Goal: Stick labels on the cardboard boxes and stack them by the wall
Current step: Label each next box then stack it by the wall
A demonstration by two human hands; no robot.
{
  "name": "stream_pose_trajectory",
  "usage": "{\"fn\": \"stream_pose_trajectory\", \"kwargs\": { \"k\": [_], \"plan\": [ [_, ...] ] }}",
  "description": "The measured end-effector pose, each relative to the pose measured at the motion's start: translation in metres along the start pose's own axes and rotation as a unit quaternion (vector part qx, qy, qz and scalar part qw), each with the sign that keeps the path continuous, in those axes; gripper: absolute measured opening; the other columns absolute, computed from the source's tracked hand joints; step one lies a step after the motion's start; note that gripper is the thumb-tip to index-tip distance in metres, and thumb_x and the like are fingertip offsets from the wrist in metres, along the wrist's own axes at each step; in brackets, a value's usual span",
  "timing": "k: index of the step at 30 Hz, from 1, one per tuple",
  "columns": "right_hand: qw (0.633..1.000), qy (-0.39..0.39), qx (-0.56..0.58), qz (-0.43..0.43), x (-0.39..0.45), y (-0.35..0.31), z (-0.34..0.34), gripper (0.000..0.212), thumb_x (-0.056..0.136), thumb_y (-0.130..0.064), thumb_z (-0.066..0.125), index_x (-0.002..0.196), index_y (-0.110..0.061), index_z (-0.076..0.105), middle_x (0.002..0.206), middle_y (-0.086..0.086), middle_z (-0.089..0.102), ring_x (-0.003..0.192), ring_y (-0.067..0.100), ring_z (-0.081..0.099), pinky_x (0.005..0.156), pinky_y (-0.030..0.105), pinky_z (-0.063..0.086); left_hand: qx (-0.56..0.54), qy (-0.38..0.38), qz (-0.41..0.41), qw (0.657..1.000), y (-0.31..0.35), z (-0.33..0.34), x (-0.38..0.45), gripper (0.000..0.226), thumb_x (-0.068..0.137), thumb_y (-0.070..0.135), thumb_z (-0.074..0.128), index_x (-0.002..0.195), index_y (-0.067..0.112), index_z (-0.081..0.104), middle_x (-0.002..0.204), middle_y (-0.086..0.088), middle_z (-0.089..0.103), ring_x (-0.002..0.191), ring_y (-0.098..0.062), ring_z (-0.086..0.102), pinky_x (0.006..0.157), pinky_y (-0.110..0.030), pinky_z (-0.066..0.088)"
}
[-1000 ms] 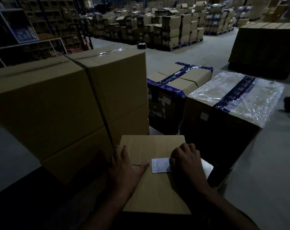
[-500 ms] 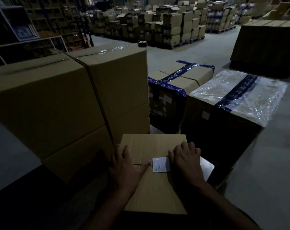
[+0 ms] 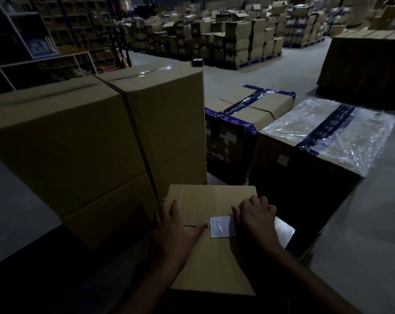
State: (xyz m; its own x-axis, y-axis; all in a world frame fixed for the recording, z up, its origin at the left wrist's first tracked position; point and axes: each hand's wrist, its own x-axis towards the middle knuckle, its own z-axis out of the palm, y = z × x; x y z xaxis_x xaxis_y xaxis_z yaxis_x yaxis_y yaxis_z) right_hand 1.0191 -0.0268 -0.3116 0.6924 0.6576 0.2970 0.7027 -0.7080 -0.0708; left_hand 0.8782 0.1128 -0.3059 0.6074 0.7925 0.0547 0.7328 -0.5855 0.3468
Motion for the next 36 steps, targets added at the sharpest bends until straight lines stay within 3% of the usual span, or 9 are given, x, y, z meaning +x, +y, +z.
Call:
{"fn": "stream_pose_trajectory", "kwargs": {
  "k": [2, 4, 6, 9, 11, 18, 25, 31, 36],
  "plan": [
    [1.0, -0.016, 0.009, 0.011, 0.002, 0.0, -0.002, 0.03, 0.086, -0.037, 0.037, 0.074, -0.014, 0.053, 0.077, 0.009, 0.052, 0.076, 0.031, 0.049, 0.067, 0.042, 0.039, -0.003, 0.003, 0.003, 1.0, -0.001, 0.001, 0.0, 0.103, 0.075, 0.086, 0.043, 0.154, 0.025, 0.017, 0.164, -0.003, 0.003, 0.147, -0.025, 0.014, 0.109, -0.043, 0.032],
    [0.999, -0.037, 0.02, 0.027, 0.006, 0.002, -0.002, 0.027, 0.085, -0.036, 0.054, 0.069, -0.014, 0.056, 0.074, 0.009, 0.054, 0.071, 0.031, 0.052, 0.064, 0.04, 0.039, -0.011, 0.003, 0.001, 1.0, 0.0, 0.003, 0.0, 0.104, 0.074, 0.086, 0.045, 0.154, 0.025, 0.019, 0.164, -0.002, 0.003, 0.147, -0.025, 0.013, 0.109, -0.044, 0.031],
    [0.997, -0.064, 0.028, 0.031, 0.01, 0.003, -0.003, 0.025, 0.084, -0.034, 0.066, 0.075, -0.012, 0.06, 0.082, 0.01, 0.056, 0.08, 0.032, 0.053, 0.068, 0.039, 0.033, -0.02, -0.004, -0.005, 1.0, 0.0, 0.003, 0.002, 0.105, 0.073, 0.086, 0.047, 0.154, 0.025, 0.019, 0.164, -0.002, 0.002, 0.147, -0.025, 0.012, 0.11, -0.044, 0.03],
    [0.995, -0.089, 0.032, 0.037, 0.011, 0.005, -0.005, 0.032, 0.097, -0.043, 0.042, 0.102, -0.016, 0.058, 0.11, 0.006, 0.052, 0.107, 0.028, 0.043, 0.083, 0.039, 0.028, -0.02, -0.013, -0.004, 1.0, 0.001, 0.003, 0.002, 0.106, 0.073, 0.086, 0.046, 0.155, 0.024, 0.017, 0.164, -0.002, 0.0, 0.147, -0.025, 0.012, 0.11, -0.044, 0.029],
    [0.993, -0.106, 0.034, 0.039, 0.011, 0.004, -0.007, 0.034, 0.099, -0.045, 0.034, 0.109, -0.02, 0.055, 0.117, 0.003, 0.047, 0.113, 0.024, 0.038, 0.09, 0.039, 0.028, -0.016, -0.009, -0.001, 1.0, 0.0, 0.003, 0.001, 0.107, 0.072, 0.087, 0.043, 0.155, 0.025, 0.017, 0.164, -0.002, 0.001, 0.147, -0.025, 0.013, 0.11, -0.045, 0.03],
    [0.984, -0.156, 0.058, 0.061, 0.012, 0.003, -0.015, 0.031, 0.098, -0.045, 0.038, 0.111, -0.023, 0.054, 0.121, 0.0, 0.049, 0.118, 0.022, 0.038, 0.094, 0.038, 0.028, -0.023, -0.014, -0.002, 1.0, -0.002, 0.004, 0.001, 0.11, 0.07, 0.09, 0.041, 0.155, 0.026, 0.015, 0.164, -0.002, 0.0, 0.148, -0.025, 0.013, 0.11, -0.046, 0.03],
    [0.973, -0.137, 0.16, 0.091, 0.014, 0.005, -0.025, 0.029, 0.093, -0.056, 0.044, 0.089, -0.027, 0.046, 0.097, -0.006, 0.059, 0.105, 0.018, 0.049, 0.086, 0.037, 0.026, -0.017, -0.016, 0.006, 1.0, -0.003, 0.003, 0.001, 0.103, 0.075, 0.087, 0.042, 0.154, 0.027, 0.016, 0.163, -0.001, 0.002, 0.146, -0.024, 0.014, 0.11, -0.044, 0.03],
    [0.976, -0.148, 0.147, 0.06, 0.018, 0.004, -0.034, 0.03, 0.088, -0.059, 0.052, 0.09, -0.032, 0.067, 0.096, -0.011, 0.067, 0.103, 0.011, 0.055, 0.085, 0.036, 0.031, -0.035, 0.006, 0.009, 0.999, -0.005, 0.006, 0.004, 0.076, 0.091, 0.07, 0.039, 0.152, 0.026, 0.025, 0.162, 0.001, 0.009, 0.144, -0.023, 0.02, 0.107, -0.044, 0.037],
    [0.963, -0.178, 0.197, 0.049, 0.021, 0.007, -0.028, 0.027, 0.082, -0.054, 0.064, 0.066, -0.034, 0.054, 0.072, -0.017, 0.059, 0.089, 0.005, 0.057, 0.088, 0.039, 0.04, -0.044, 0.012, 0.008, 0.999, -0.004, 0.006, 0.004, 0.059, 0.101, 0.052, 0.035, 0.153, 0.026, 0.026, 0.163, 0.001, 0.01, 0.147, -0.022, 0.017, 0.11, -0.043, 0.03]
  ]
}}
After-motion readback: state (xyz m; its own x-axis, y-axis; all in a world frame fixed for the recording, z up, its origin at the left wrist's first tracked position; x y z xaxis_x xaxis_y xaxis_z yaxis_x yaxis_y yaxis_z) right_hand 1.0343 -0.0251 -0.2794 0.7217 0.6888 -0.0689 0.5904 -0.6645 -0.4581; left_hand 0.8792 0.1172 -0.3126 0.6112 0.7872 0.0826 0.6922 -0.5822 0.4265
